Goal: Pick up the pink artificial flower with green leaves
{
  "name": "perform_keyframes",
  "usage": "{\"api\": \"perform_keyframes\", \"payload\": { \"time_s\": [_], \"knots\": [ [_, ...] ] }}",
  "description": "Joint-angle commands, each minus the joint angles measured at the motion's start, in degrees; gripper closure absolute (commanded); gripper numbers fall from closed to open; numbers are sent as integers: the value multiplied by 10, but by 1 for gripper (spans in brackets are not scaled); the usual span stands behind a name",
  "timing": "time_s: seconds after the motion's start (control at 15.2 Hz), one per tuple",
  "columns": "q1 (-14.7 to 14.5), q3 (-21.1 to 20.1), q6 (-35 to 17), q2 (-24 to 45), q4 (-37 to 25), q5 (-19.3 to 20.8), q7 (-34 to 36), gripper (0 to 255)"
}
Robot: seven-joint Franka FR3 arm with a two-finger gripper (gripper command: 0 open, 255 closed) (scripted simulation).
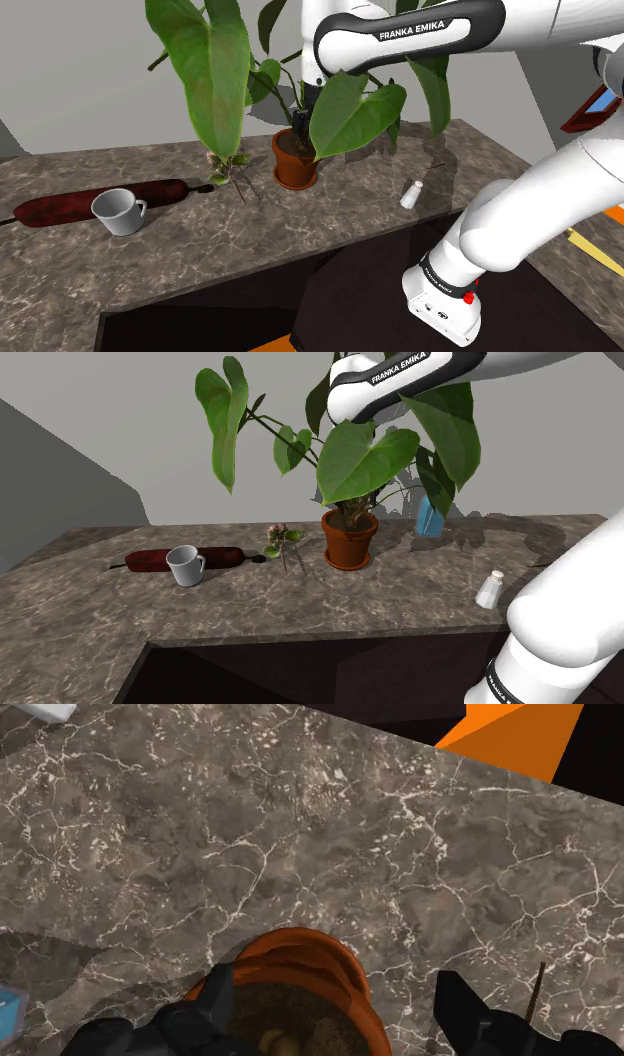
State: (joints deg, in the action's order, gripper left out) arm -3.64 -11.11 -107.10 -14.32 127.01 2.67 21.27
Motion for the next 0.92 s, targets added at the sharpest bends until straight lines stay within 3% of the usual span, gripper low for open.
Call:
{"api": "perform_keyframes", "payload": {
  "time_s": [0.0, 0.86],
  "knots": [
    [-3, -11, -23, 43, -19, 10, 15, 0],
    [-50, -42, -87, 325, -214, 110, 118, 0]
  ]
}}
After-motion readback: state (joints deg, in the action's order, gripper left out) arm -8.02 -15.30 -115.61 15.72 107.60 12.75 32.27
